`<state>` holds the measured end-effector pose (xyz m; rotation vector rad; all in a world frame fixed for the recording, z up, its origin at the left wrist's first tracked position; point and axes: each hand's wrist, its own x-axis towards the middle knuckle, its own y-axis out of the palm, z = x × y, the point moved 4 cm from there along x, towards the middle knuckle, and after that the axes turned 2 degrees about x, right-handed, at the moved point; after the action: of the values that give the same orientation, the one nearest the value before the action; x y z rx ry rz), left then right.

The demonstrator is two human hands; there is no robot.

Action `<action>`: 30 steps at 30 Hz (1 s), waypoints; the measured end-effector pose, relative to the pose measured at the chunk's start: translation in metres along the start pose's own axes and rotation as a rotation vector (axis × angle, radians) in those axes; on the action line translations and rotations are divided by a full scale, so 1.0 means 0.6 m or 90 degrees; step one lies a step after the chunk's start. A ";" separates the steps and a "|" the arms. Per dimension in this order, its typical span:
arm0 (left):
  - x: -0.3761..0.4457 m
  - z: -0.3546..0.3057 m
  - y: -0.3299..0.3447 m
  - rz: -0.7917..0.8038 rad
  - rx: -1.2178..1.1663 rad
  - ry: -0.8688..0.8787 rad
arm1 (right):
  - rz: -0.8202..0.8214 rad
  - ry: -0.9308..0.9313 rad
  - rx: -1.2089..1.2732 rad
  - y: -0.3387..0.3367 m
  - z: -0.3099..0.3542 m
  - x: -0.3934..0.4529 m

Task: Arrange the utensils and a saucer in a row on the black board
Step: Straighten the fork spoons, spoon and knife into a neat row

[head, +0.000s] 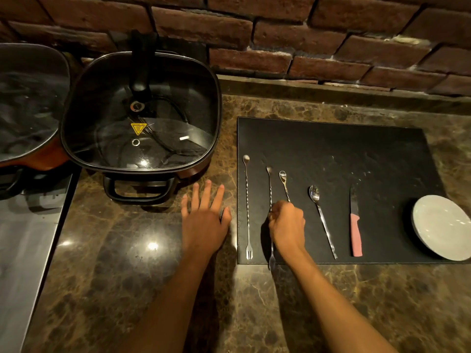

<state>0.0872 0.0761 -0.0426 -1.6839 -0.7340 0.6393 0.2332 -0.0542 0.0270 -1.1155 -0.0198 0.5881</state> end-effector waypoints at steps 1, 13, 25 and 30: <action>0.000 0.000 0.000 -0.002 0.001 0.002 | -0.001 -0.016 0.001 0.002 0.008 0.003; 0.001 -0.001 0.004 -0.028 0.011 0.007 | 0.010 -0.069 0.006 0.017 0.049 0.030; 0.001 0.001 0.006 -0.029 0.008 0.011 | 0.026 0.008 0.042 0.020 0.035 0.037; 0.001 0.001 0.008 -0.031 -0.001 0.009 | 0.016 -0.050 -0.010 0.019 0.035 0.035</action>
<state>0.0877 0.0763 -0.0473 -1.6648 -0.7630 0.5933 0.2396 -0.0237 0.0209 -1.1086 -0.0782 0.6543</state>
